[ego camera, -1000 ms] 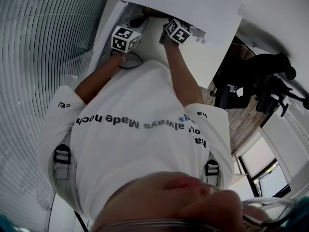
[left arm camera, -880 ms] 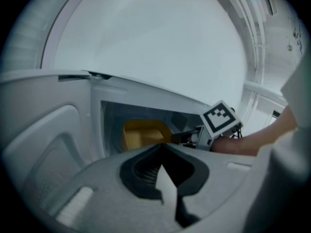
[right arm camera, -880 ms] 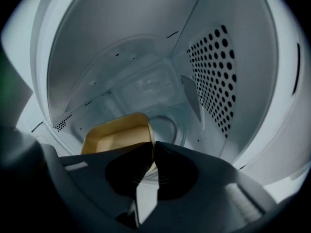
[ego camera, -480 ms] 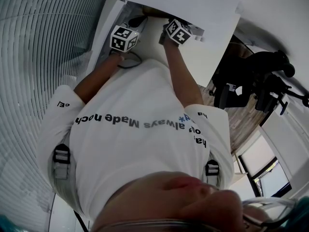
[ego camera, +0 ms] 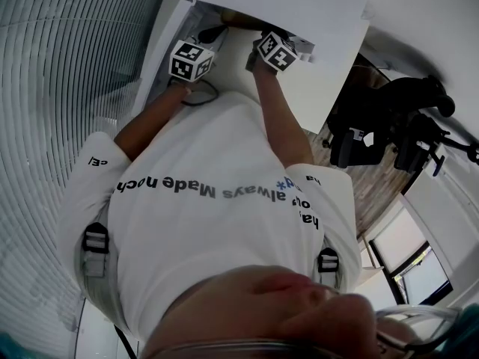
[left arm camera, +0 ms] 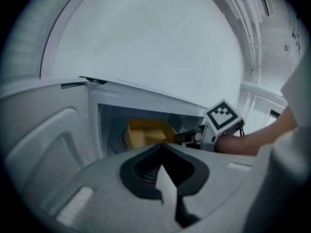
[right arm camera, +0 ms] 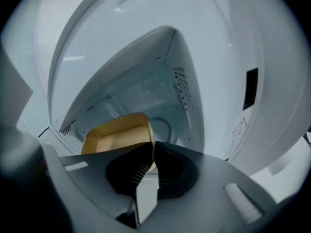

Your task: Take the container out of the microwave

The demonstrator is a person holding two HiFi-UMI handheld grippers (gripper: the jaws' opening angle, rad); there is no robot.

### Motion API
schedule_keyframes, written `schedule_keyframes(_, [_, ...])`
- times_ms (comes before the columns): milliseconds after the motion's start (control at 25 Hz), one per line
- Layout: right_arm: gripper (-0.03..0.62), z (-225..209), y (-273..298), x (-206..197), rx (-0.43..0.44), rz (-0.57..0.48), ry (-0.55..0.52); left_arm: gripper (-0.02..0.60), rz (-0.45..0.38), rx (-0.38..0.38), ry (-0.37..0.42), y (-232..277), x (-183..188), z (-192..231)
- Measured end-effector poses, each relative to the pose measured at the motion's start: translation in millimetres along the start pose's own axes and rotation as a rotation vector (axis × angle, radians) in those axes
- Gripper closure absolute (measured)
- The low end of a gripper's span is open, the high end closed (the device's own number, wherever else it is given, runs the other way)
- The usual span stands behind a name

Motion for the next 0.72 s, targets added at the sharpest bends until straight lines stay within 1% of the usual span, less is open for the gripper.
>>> schedule_keyframes(520, [0.577, -2.5, -15.2, -8.2, 0.019, 0.022, 0.005, 0.578, -0.027, -0.018, -0.002, -10.3, 1.6, -6.5])
schedule_keyframes(720, [0.577, -1.5, -22.5, -10.5, 0.029, 0.027, -0.011, 0.578, -0.035, -0.019, -0.009, -14.6, 0.1, -7.3])
Point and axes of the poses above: the fingertips, and each gripper's own axes: y forward along the fingers, z to its left, x out of its top, the point moved 3 cm from there along -y, backward along the fingers, and after that the axes turned 14 degrees about y, right-handed, at the moved point
